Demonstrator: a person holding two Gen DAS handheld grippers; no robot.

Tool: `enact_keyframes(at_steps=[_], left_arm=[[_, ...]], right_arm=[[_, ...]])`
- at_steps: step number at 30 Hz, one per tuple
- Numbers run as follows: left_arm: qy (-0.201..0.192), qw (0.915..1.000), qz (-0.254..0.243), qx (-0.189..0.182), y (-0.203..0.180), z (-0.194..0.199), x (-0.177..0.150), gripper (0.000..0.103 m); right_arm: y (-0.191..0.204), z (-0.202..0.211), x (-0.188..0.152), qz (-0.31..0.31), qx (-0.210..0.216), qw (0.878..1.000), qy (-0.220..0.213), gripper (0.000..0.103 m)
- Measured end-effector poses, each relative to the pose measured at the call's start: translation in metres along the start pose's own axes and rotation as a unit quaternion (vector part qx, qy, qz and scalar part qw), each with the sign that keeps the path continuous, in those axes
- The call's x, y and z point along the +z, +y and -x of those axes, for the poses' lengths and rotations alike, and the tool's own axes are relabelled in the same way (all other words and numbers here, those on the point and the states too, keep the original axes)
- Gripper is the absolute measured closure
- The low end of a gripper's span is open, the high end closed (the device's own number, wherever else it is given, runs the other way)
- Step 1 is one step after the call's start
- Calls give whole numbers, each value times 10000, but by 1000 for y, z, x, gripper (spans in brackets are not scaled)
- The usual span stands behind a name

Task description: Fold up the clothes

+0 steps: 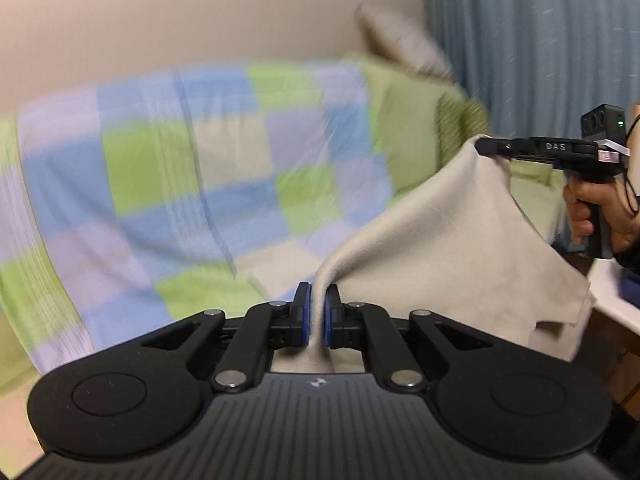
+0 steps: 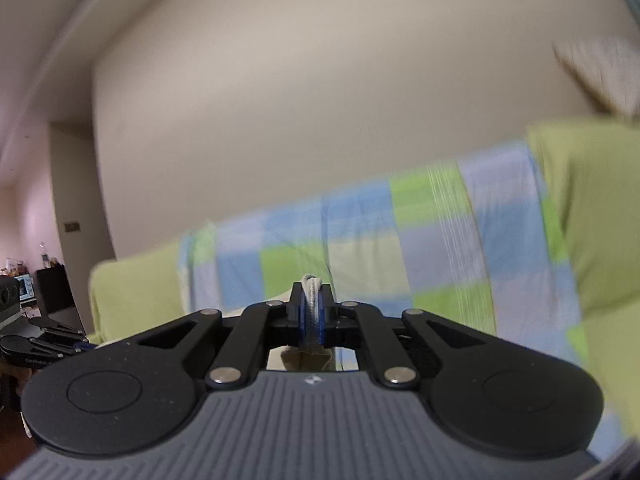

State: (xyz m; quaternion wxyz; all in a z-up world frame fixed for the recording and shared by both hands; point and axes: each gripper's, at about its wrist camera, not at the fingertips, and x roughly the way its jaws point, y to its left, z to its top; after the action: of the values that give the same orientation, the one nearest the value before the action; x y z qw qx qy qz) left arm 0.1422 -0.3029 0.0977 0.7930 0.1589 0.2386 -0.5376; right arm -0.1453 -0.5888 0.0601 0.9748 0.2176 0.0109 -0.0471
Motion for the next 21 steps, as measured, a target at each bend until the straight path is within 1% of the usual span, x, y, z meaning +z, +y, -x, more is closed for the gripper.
enact_keyframes(at_steps=[1, 2, 4, 5, 6, 7, 8, 9, 10, 12, 14, 15, 16, 17, 18, 19, 20, 21], left_arm=[[241, 9996, 141, 9, 15, -36, -6, 99], [372, 9991, 198, 22, 23, -57, -11, 99], [737, 9969, 273, 59, 37, -116, -26, 97], [898, 9952, 358, 123, 45, -145, -35, 97], [999, 9939, 427, 200, 51, -165, -41, 94], [1043, 9930, 465, 293, 55, -176, -46, 89], [1025, 9927, 507, 373, 59, -182, -50, 87], [993, 9925, 552, 450, 63, -187, -54, 79], [962, 9922, 597, 526, 67, -192, -58, 77], [833, 9931, 609, 552, 71, -186, -63, 77], [723, 9947, 465, 571, 69, -171, -65, 77], [681, 9957, 327, 530, 64, -159, -66, 77], [651, 9966, 210, 459, 60, -151, -65, 76], [613, 9976, 61, 324, 54, -140, -65, 74], [556, 9983, -145, 125, 44, -124, -66, 69], [520, 9978, -389, -118, 29, -107, -70, 63], [517, 9968, -545, -269, 19, -97, -74, 61], [537, 9941, -807, -488, 1, -84, -81, 60]], right_arm=[[-11, -21, -8, -73, -74, 9998, 164, 99], [-30, -50, -23, -173, -205, 9988, 422, 99], [-66, -109, -58, -315, -499, 9939, 931, 99], [-80, -131, -73, -344, -608, 9909, 1154, 99], [-87, -142, -82, -378, -648, 9891, 1271, 99], [-101, -161, -98, -427, -724, 9858, 1452, 98], [-107, -169, -105, -408, -800, 9845, 1505, 96], [-113, -177, -112, -382, -885, 9832, 1552, 92], [-121, -185, -119, -294, -1051, 9821, 1534, 89], [-126, -182, -120, -186, -1163, 9828, 1424, 83], [-126, -171, -117, -75, -1142, 9840, 1364, 83], [-121, -161, -115, 101, -999, 9855, 1369, 83], [-111, -150, -114, 392, -754, 9859, 1439, 83], [-100, -139, -114, 688, -511, 9848, 1508, 83], [-85, -126, -115, 1012, -315, 9817, 1585, 83], [-76, -116, -115, 1193, -222, 9791, 1633, 83], [-61, -103, -120, 1494, -97, 9737, 1720, 83], [-46, -89, -126, 1813, 28, 9666, 1809, 83]])
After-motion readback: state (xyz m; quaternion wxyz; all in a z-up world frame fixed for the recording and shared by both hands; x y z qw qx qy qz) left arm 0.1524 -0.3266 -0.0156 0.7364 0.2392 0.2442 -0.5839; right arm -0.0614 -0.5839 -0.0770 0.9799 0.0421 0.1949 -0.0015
